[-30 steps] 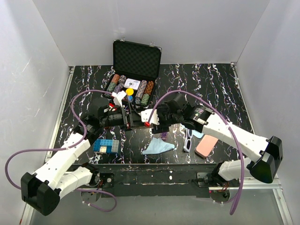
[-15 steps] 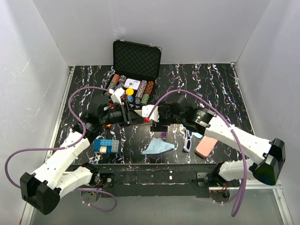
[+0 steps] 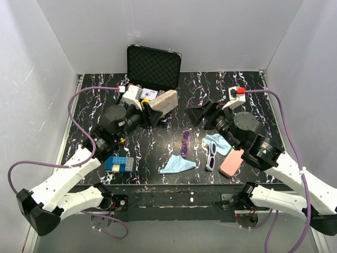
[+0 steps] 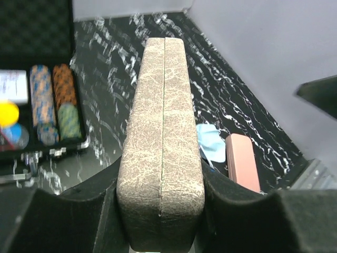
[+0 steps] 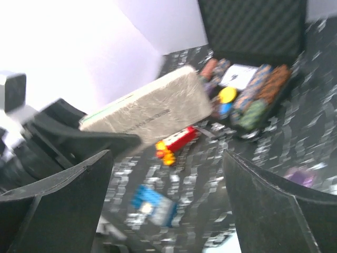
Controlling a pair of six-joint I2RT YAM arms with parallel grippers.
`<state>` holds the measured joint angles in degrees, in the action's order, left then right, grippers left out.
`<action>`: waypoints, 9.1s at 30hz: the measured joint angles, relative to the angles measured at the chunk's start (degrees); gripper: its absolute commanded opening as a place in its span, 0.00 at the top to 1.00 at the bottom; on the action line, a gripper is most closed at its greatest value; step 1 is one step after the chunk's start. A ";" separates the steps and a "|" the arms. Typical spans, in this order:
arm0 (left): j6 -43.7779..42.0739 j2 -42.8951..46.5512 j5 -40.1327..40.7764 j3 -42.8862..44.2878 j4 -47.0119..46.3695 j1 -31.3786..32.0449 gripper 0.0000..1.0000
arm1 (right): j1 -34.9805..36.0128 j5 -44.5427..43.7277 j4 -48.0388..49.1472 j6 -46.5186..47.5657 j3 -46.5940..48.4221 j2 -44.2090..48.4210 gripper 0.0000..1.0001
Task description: Organize the sunglasses
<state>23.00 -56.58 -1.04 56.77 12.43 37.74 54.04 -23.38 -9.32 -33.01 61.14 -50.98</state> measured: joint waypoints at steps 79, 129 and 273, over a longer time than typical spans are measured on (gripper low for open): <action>6.27 8.20 22.60 -3.21 1.33 32.94 0.02 | -13.94 29.40 12.44 -17.33 -14.38 5.51 0.99; 33.94 2.32 -19.69 -14.16 -40.63 11.50 0.39 | -14.67 50.95 40.59 -30.32 -19.19 2.56 0.99; 22.16 5.62 -14.51 -12.83 -12.81 9.70 0.02 | -14.51 48.70 -2.62 -4.55 -2.75 -3.06 0.99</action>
<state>45.17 -50.96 -15.55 43.94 -0.38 47.44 39.53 25.32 -11.94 -37.56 58.39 -54.04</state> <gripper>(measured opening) 0.981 0.743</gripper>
